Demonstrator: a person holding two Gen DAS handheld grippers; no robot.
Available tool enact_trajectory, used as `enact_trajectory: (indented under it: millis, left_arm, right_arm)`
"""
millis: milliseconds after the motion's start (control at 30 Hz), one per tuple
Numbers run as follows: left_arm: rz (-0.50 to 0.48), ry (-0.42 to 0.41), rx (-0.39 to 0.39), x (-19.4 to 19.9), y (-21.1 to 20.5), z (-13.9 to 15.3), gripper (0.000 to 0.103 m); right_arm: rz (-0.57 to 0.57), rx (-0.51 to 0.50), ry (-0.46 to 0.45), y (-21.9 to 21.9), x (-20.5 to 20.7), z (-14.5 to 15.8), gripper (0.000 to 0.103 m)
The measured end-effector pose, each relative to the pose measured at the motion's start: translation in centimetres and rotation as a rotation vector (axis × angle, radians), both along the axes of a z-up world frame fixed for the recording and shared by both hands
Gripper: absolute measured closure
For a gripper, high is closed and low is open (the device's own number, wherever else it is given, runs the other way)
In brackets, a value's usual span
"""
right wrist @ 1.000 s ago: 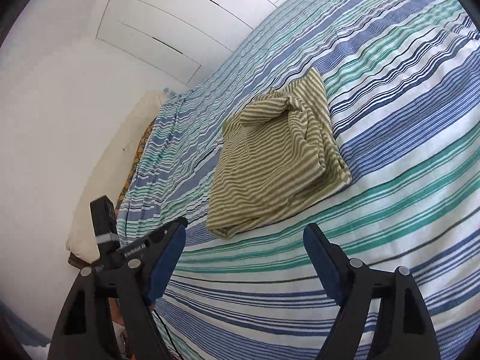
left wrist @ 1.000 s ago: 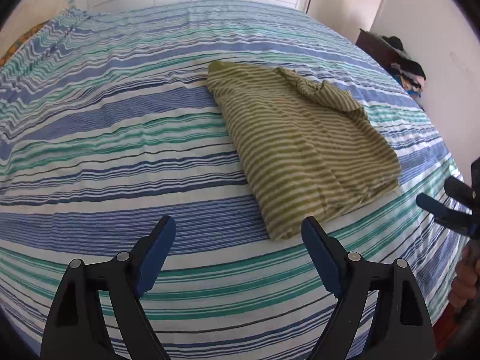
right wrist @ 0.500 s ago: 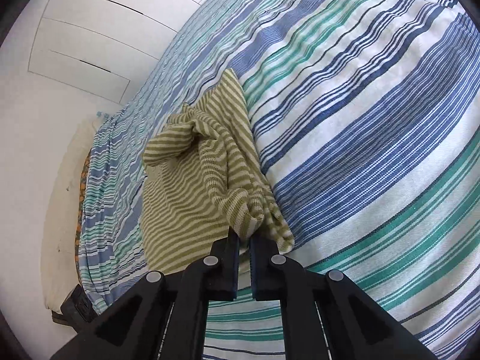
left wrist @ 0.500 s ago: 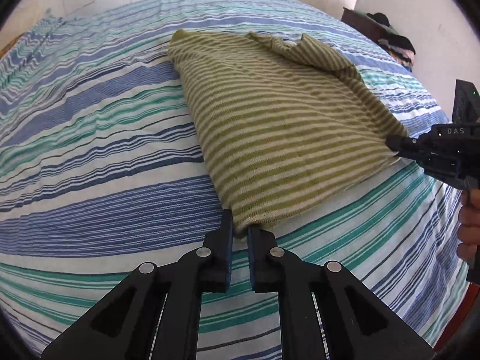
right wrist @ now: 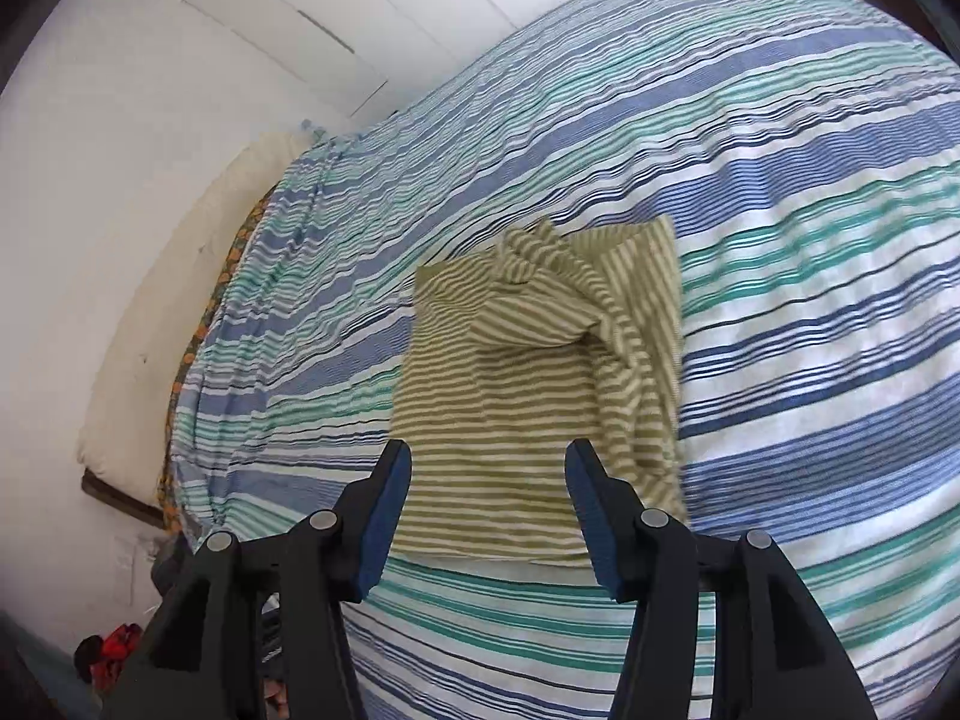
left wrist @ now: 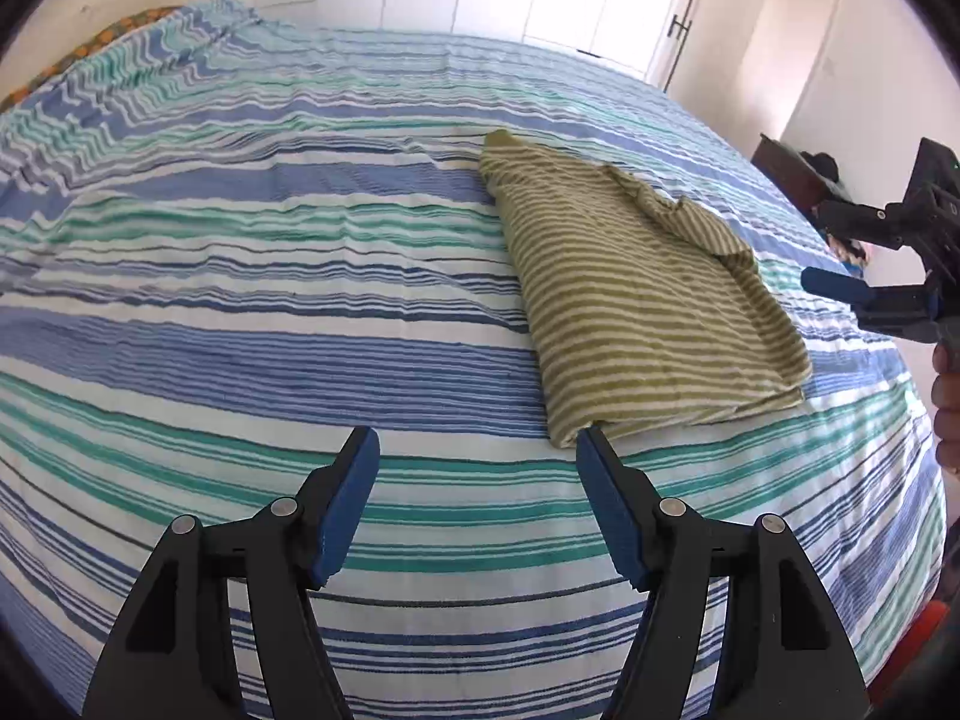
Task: Fold small clothes
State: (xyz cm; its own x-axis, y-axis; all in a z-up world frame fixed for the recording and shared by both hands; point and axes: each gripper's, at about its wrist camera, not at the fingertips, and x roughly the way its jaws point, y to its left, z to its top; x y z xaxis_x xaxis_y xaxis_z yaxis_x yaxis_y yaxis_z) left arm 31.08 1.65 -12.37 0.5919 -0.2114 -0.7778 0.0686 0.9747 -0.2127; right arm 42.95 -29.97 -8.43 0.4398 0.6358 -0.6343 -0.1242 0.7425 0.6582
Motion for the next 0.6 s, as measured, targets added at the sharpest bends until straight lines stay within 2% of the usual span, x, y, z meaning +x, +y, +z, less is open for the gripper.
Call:
enact_trajectory:
  millis: [33, 100, 133, 167, 200, 267, 333, 367, 400, 467, 500, 600]
  left_arm:
    - [0.028, 0.027, -0.028, -0.1, 0.5, -0.6, 0.033]
    - [0.064, 0.062, -0.066, -0.8, 1.5, -1.4, 0.033]
    - [0.071, 0.069, -0.067, -1.3, 1.9, -1.6, 0.033]
    - [0.07, 0.072, -0.06, -2.1, 2.3, -1.6, 0.033]
    - [0.067, 0.076, -0.05, -2.6, 2.7, -1.7, 0.033]
    - [0.054, 0.084, -0.034, -3.5, 3.4, -1.7, 0.033]
    - [0.043, 0.085, -0.027, -3.7, 3.9, -1.5, 0.032]
    - [0.038, 0.081, -0.035, -3.4, 3.8, -1.3, 0.032]
    - [0.028, 0.073, -0.051, -2.9, 3.5, -1.0, 0.032]
    - [0.009, 0.051, -0.075, -1.3, 2.2, -0.3, 0.032]
    - [-0.002, 0.036, -0.082, -0.2, 1.2, 0.2, 0.032]
    - [-0.052, -0.039, -0.076, 2.7, -2.4, 2.1, 0.032]
  right_arm:
    - [0.06, 0.021, 0.042, 2.1, 1.7, -0.8, 0.038]
    - [0.108, 0.001, 0.138, 5.4, 5.3, -3.5, 0.038]
    - [0.118, -0.006, 0.187, 6.3, 7.2, -5.1, 0.04]
    - [0.092, -0.018, 0.204, 6.3, 8.8, -6.2, 0.047]
    - [0.031, -0.037, 0.173, 5.2, 10.2, -6.5, 0.052]
    - [-0.176, -0.048, 0.1, 0.8, 11.3, -6.3, 0.054]
    - [-0.365, 0.019, 0.089, -3.5, 11.2, -5.5, 0.052]
    - [-0.403, 0.031, 0.075, -4.9, 10.8, -4.9, 0.052]
    - [-0.393, 0.012, 0.045, -5.7, 10.3, -4.0, 0.052]
    - [-0.311, -0.104, -0.024, -5.4, 9.1, -1.8, 0.052]
    - [-0.251, -0.145, -0.058, -4.8, 8.5, -1.0, 0.052]
    - [-0.028, -0.179, -0.143, -1.4, 6.1, 0.1, 0.052]
